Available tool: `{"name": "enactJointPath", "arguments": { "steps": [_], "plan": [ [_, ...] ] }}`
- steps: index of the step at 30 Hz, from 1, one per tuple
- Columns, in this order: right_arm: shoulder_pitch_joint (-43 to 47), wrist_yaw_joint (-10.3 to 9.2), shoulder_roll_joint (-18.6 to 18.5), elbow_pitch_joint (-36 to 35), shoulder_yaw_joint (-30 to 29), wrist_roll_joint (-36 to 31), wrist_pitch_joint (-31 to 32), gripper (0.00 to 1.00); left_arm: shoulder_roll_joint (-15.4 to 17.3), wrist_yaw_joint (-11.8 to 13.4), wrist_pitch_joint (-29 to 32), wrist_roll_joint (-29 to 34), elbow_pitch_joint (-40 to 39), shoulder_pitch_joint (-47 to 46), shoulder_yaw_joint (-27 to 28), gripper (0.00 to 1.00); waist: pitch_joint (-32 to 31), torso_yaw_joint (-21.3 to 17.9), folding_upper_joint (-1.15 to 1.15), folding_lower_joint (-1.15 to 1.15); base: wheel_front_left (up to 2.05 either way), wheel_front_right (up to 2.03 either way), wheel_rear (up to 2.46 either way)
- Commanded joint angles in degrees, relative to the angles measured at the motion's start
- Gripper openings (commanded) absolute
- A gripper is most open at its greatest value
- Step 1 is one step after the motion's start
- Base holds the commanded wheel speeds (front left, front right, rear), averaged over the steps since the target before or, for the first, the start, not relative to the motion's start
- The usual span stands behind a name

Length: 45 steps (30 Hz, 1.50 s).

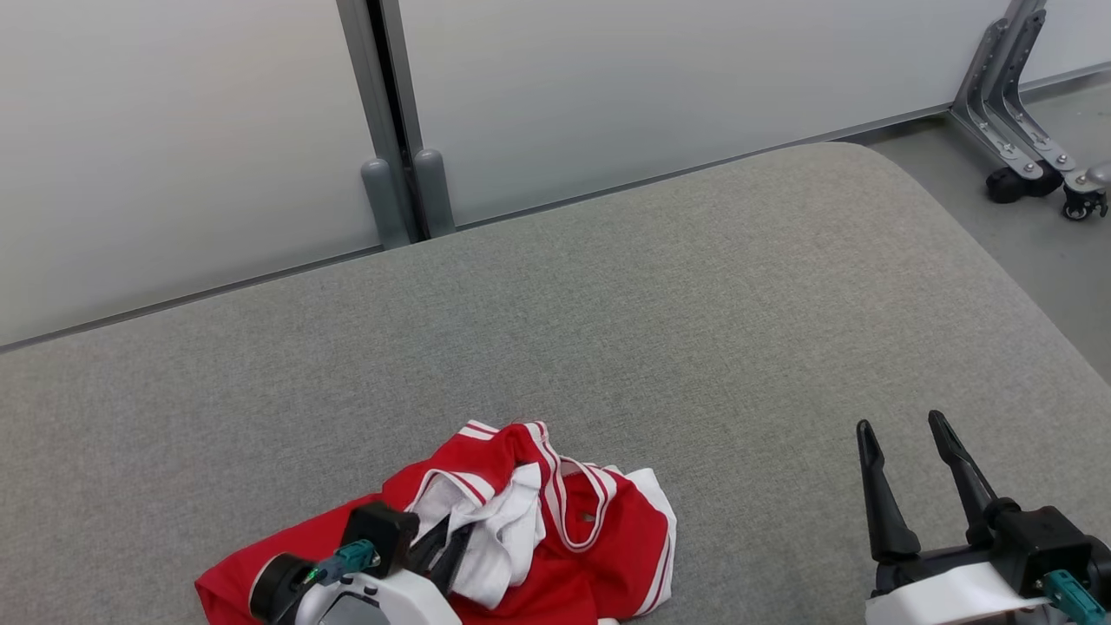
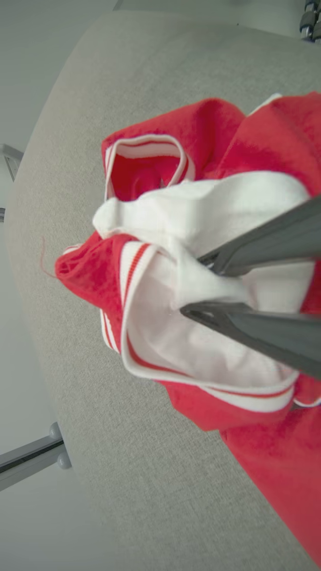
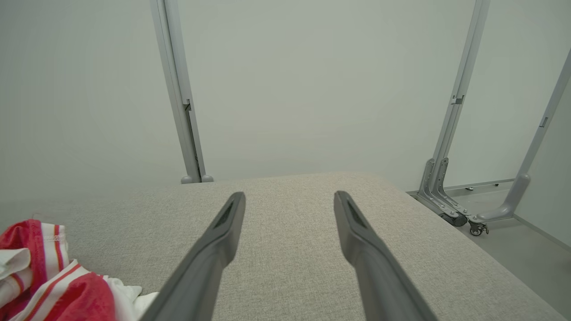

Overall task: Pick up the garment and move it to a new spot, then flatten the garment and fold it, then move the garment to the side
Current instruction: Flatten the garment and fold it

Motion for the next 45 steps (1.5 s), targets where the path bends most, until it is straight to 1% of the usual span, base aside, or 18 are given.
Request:
{"name": "enactJointPath", "arguments": {
  "steps": [1,4,6,10,11,12,16,18,20,24,28,31,35,41,45],
  "plan": [
    [-0.5,0.01,-0.1,-0.1,-0.2,0.1,-0.3,1.00,0.2,0.0,-0.7,-0.8,-0.1,-1.2,0.5,0.00,0.0,0.1,0.00,0.00,0.00,0.00,0.00],
    [-0.3,0.01,-0.1,-0.2,-0.5,0.4,-0.3,1.00,-0.5,-0.1,-1.3,-3.3,-1.9,-1.7,1.8,0.00,-0.1,0.8,0.00,0.00,0.00,0.00,0.00],
    [-0.2,0.01,-0.1,-0.2,-0.6,0.6,-0.3,1.00,-0.2,-0.1,-1.3,-3.8,-3.0,-2.0,2.3,0.00,-0.1,1.1,0.00,0.00,0.00,0.00,0.00],
    [-0.2,0.01,-0.1,0.2,-0.5,0.9,-0.3,1.00,0.5,0.4,-1.4,-7.3,-9.3,-3.9,6.3,0.00,-0.5,2.3,0.00,0.00,0.00,0.00,0.00],
    [-0.4,0.01,-0.1,0.3,-0.4,1.1,-0.3,1.00,1.2,0.8,-1.0,-9.1,-12.6,-5.9,8.9,0.00,-0.6,2.8,0.00,0.00,0.00,0.00,0.00],
    [-0.5,0.01,-0.1,0.3,-0.2,1.2,-0.3,1.00,1.9,1.0,-0.5,-9.5,-13.9,-7.1,10.0,0.00,-0.7,3.0,0.00,0.00,0.00,0.00,0.00],
    [-1.0,0.01,-0.2,0.8,0.8,1.3,-0.3,1.00,4.4,1.2,2.5,-12.1,-18.2,-12.9,13.8,0.00,-0.9,3.3,0.00,0.00,0.00,0.00,0.00],
    [-1.6,0.01,-0.1,0.8,1.2,1.6,-0.3,1.00,6.2,1.0,4.3,-13.0,-19.5,-15.8,15.4,0.00,-1.0,2.9,0.00,0.00,0.00,0.00,0.00],
    [-2.0,0.01,-0.1,1.0,1.6,1.7,-0.3,1.00,8.2,1.0,6.0,-13.0,-20.4,-19.1,16.7,0.00,-1.0,2.6,0.00,0.00,0.00,0.00,0.00],
    [-2.4,0.01,-0.1,1.4,2.1,2.0,-0.3,1.00,10.9,1.7,8.6,-12.3,-20.4,-25.4,18.1,0.00,-1.3,1.8,0.00,0.00,0.00,0.00,0.00],
    [-2.5,0.01,-0.1,1.8,2.5,2.4,-0.3,1.00,12.1,1.9,10.8,-11.2,-18.1,-30.1,17.4,0.00,-1.5,0.8,0.00,0.00,0.00,0.00,0.00],
    [-2.7,0.01,-0.1,2.1,2.7,2.8,-0.3,1.00,11.3,1.6,11.8,-11.3,-16.4,-31.4,15.6,0.00,-1.5,-0.2,0.00,0.00,0.00,0.00,0.00],
    [-2.9,0.01,-0.1,2.2,3.0,3.4,-0.3,1.00,8.4,1.4,11.9,-13.0,-14.8,-29.2,13.1,0.00,-1.3,-1.5,0.00,0.00,0.00,0.00,0.00],
    [-3.2,0.01,-0.1,2.3,3.4,3.7,-0.3,1.00,2.4,1.0,11.1,-14.6,-15.1,-27.4,7.5,0.00,-0.2,-3.4,0.00,0.00,0.00,0.00,0.00],
    [-3.5,0.01,-0.1,2.4,3.5,4.1,-0.3,1.00,-1.8,0.9,10.7,-16.0,-15.8,-26.6,2.7,0.00,0.7,-4.6,0.00,0.00,0.00,0.00,0.00]
  ]
}}
